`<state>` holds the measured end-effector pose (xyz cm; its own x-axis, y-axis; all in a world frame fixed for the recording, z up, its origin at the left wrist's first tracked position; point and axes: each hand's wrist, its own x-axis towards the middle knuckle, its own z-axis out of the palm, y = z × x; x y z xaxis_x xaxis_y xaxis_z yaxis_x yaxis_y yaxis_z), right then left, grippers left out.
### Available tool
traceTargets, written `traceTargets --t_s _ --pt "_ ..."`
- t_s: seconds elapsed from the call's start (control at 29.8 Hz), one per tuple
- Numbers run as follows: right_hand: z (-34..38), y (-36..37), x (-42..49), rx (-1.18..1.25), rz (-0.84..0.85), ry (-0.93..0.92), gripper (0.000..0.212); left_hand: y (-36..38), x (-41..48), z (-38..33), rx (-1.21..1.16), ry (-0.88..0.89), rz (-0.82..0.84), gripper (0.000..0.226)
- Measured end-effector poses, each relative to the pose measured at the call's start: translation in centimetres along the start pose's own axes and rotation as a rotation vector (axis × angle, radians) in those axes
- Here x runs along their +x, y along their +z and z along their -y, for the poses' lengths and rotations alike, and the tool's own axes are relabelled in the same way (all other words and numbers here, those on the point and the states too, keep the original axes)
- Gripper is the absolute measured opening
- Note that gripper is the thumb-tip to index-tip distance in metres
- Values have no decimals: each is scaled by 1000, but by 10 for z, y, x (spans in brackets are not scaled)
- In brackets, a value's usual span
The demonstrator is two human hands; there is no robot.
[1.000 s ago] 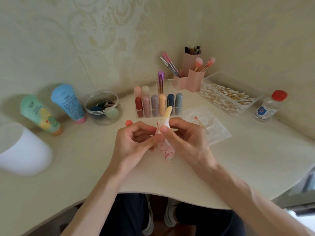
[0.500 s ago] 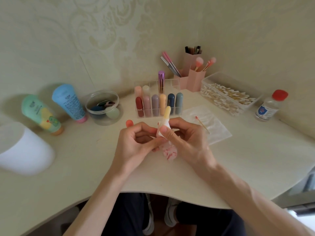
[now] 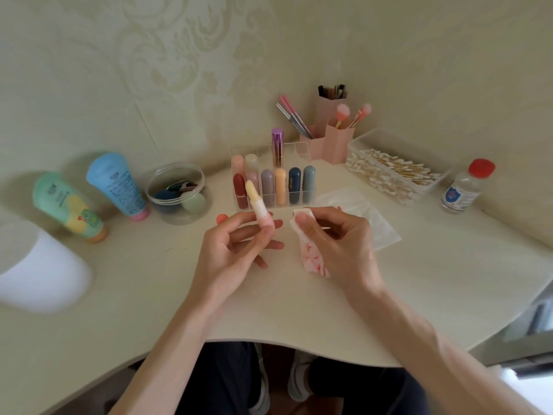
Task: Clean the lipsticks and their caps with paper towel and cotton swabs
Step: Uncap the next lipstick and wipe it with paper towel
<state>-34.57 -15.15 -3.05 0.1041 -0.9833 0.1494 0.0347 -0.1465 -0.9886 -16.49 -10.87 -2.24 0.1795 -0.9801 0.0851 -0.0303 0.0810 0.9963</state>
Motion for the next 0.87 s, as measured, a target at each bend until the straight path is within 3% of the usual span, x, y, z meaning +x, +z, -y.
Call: traceTargets --t_s 0.13,0.37,0.6,0.87 --pt "-4 -7 7 -174 -33 -2 13 -2 1 4 94 23 -45 20" --pt "-7 -9 11 -245 -43 9 25 3 8 7 326 58 -89 13" --pt "-8 -11 12 -270 -53 21 19 8 20 10 589 66 -111 17" --pt "-7 -11 11 -319 -53 12 7 16 31 20 629 108 -150 18"
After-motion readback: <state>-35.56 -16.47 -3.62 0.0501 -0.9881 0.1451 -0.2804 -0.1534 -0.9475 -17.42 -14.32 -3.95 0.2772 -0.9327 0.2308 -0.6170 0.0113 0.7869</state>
